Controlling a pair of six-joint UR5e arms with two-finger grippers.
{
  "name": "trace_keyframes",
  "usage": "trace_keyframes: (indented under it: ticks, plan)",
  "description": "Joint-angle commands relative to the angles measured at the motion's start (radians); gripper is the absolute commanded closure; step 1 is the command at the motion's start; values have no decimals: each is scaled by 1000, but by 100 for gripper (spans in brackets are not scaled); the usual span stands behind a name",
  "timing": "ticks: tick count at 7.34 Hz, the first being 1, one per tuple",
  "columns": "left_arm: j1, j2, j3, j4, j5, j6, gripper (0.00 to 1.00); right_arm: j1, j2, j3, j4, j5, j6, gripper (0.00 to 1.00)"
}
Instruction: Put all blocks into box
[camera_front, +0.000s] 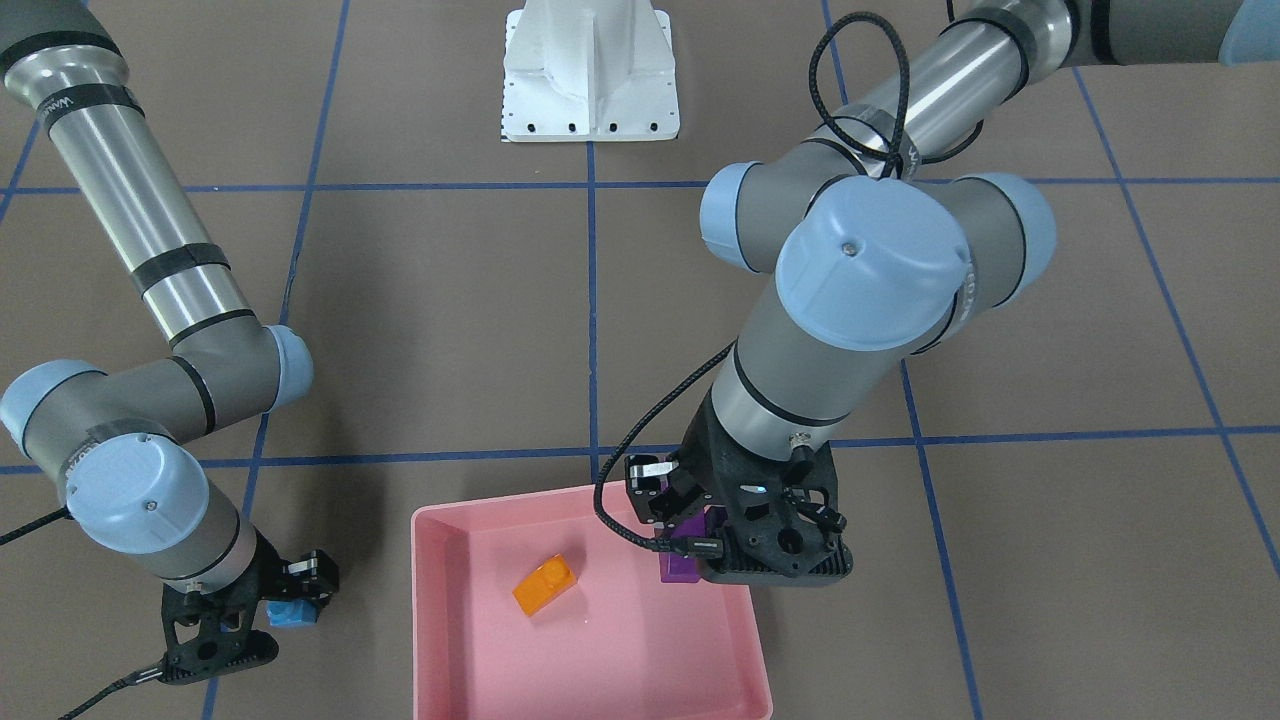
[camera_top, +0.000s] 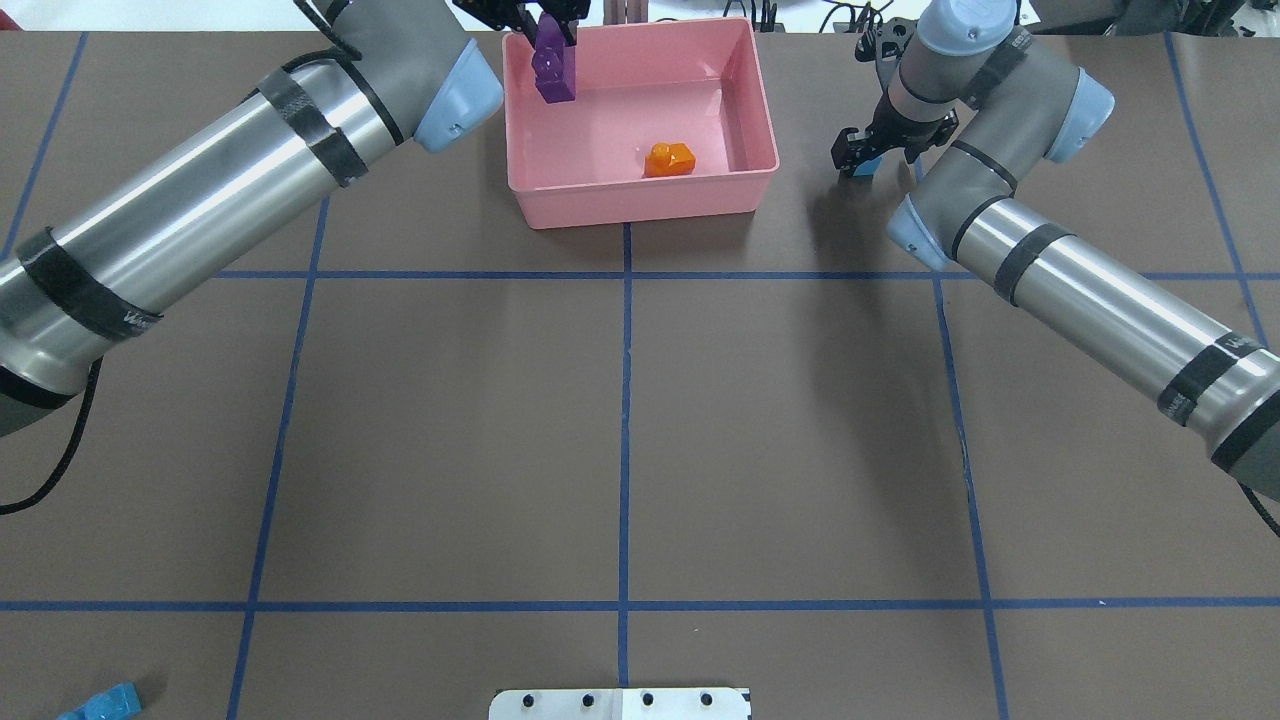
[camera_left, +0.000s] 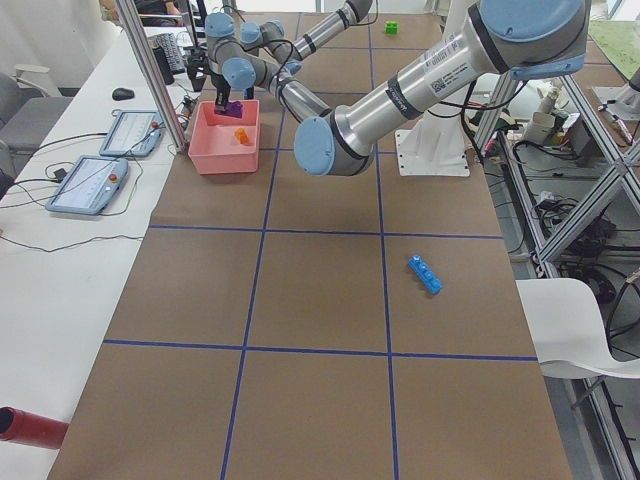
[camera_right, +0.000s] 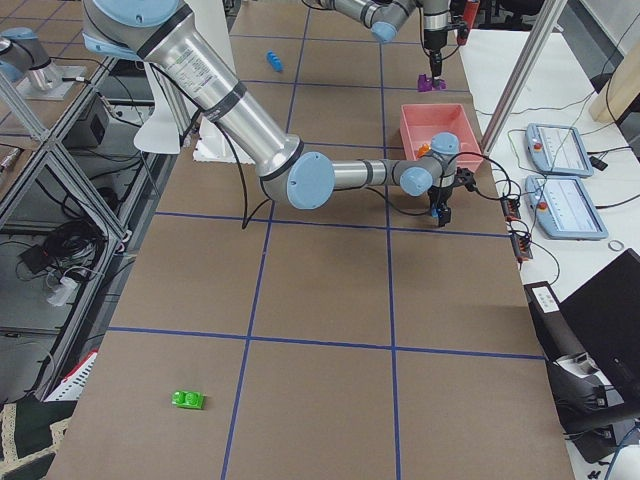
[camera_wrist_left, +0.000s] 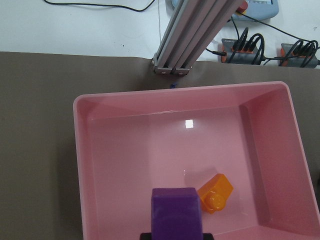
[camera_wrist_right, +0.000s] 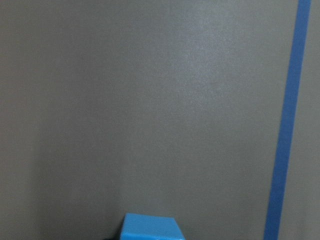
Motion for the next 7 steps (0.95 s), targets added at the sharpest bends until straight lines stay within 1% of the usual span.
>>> trace_keyframes:
  ticks: [1,3,4,5,6,7]
  plan:
    - [7,2,3,-10,1,-2,100,6,21,10,-45,4,-2,100]
    - [14,2,3,-10,1,-2,100,27,29,81,-134,27,-11,100]
    - [25,4,6,-12,2,-2,100,47,29,99,-136,44,-11,100]
    - [50,2,38,-53,68,-6,100,90,29,127,-148,99,-12,100]
    - [68,-3,88,-147,130,-79,100,133,30,166,-175,160,-12,100]
    - [67,-7,105,-175,131,-134,41,154,52,203,-218,185,-9,100]
